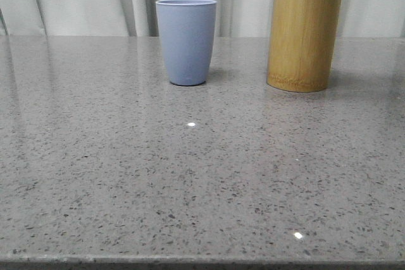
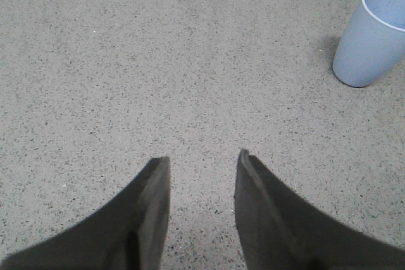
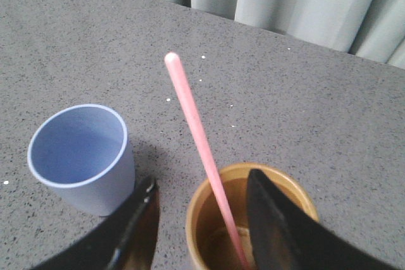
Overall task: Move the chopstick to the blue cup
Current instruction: 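Lower the right gripper over the bamboo cup and grasp the pink chopstick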
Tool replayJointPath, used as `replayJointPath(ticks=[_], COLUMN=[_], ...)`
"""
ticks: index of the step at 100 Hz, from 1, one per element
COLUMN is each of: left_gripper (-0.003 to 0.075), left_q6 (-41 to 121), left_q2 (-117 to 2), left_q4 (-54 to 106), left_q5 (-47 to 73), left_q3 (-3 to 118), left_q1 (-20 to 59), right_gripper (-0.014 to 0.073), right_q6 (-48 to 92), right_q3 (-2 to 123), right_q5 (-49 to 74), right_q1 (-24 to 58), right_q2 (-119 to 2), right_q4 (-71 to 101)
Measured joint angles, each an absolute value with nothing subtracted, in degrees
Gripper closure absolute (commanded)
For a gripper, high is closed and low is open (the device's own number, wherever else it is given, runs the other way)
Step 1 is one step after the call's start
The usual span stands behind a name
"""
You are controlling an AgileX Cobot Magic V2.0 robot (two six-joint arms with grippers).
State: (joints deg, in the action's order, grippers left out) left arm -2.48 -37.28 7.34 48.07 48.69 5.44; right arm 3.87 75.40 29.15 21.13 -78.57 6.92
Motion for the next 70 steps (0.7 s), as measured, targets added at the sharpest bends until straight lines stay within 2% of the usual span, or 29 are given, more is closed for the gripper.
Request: replayJointPath(ticks=[70], left_gripper=[0.0479], left_q6=[-2.57], left_q2=[-37.28], left_q4=[6.07], left_q5=[48.07], left_q3=[48.69], left_q1=[5.44], right_gripper=[0.0249], right_q6=[12.18], right_q3=[78.48], right_q5=[25.52], right_q1=[22.01], right_q2=[-87.25], right_q4=[6.92])
